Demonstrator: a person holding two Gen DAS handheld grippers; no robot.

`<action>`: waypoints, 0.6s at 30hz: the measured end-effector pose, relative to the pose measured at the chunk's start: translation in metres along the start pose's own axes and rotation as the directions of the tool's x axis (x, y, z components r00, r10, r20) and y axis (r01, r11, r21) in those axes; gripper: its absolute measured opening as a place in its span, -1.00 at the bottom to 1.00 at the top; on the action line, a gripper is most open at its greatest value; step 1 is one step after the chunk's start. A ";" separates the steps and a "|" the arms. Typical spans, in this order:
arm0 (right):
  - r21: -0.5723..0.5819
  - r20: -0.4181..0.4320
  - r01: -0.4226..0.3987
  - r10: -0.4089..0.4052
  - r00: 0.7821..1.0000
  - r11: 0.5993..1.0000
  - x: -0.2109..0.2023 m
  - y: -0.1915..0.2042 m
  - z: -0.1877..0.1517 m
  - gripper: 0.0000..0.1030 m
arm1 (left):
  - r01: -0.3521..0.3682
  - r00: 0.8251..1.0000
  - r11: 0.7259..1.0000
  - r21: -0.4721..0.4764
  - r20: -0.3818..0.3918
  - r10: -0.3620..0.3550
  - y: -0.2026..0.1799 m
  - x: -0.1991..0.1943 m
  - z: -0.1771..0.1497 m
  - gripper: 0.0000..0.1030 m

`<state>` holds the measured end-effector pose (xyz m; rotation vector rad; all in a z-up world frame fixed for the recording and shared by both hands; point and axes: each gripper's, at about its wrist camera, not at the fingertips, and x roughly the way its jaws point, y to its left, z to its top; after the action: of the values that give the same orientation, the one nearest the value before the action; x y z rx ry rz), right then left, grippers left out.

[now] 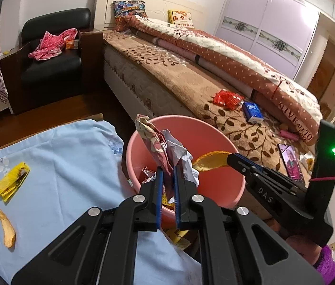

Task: Collect trash
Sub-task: 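Carry the red-white wrapper with the left tool while the right tool carries the crust to the bucket, then open the left tool over the bucket while the right tool opens too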

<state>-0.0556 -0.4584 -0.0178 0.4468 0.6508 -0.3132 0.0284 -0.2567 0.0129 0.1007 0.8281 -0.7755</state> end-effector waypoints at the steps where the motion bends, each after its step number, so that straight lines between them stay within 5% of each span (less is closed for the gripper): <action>1: 0.001 -0.002 0.005 -0.005 1.000 1.000 0.001 -0.001 0.000 -0.90 | -0.001 1.000 1.000 0.002 -0.004 0.001 0.000 0.002 0.000 -0.85; 18: 0.010 -0.035 0.023 -0.022 0.999 1.000 0.019 -0.011 -0.003 -0.87 | -0.011 0.998 1.000 -0.012 -0.056 0.011 -0.002 0.033 0.000 -0.85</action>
<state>-0.0478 -0.4693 -0.0352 0.4560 0.6884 -0.3308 0.0411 -0.2766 -0.0095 0.1163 0.8841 -0.7598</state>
